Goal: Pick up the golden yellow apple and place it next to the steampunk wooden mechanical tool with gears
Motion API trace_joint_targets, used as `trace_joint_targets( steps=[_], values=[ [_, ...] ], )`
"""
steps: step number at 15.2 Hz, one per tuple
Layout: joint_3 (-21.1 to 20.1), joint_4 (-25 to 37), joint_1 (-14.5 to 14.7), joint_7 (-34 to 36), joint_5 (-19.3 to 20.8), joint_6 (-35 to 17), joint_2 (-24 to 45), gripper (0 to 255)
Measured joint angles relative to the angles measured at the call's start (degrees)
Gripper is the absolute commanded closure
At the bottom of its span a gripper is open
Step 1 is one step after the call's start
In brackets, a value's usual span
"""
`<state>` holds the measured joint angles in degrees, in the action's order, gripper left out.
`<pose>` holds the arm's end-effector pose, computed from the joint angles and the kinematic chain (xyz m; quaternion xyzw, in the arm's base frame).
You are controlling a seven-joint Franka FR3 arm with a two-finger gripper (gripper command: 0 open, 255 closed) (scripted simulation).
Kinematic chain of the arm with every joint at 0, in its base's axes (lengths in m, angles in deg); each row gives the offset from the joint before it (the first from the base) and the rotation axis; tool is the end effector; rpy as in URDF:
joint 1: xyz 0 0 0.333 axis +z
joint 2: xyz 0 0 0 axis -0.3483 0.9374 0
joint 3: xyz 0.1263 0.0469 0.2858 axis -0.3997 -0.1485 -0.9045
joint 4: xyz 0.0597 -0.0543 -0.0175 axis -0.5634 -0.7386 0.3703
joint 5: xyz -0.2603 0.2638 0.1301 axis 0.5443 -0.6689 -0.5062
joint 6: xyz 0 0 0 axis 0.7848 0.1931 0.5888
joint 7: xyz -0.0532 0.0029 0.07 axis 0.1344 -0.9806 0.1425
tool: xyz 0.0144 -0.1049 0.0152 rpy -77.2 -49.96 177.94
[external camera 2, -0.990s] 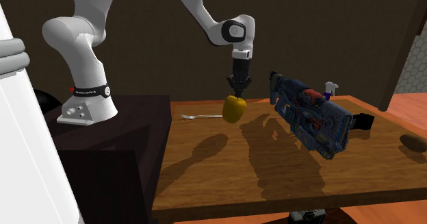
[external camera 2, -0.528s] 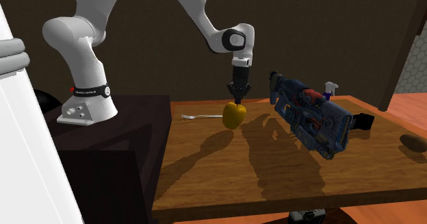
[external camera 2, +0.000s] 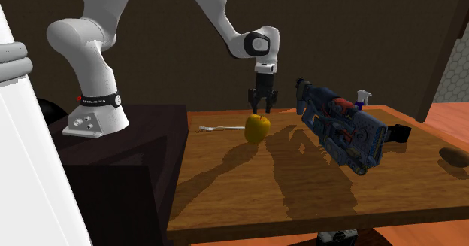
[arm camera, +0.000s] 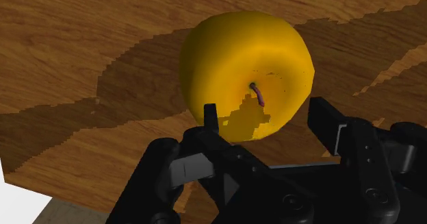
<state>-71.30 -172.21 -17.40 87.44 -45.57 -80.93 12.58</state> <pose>0.6253 0.1385 0.1778 0.8525 -0.5108 0.0192 0.1093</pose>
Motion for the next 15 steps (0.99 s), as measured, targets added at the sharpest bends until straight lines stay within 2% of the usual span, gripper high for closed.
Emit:
trace_joint_targets(
  steps=[4, 10, 15],
  values=[
    [0.00, 0.00, 0.00, 0.00, 0.00, 0.00, 0.00, 0],
    [-1.27, 1.15, 0.08, -1.03, -1.71, 5.01, -3.95, 0],
    [-1.32, 1.23, 0.09, -1.08, -1.79, 5.28, -4.09, 0]
  ],
)
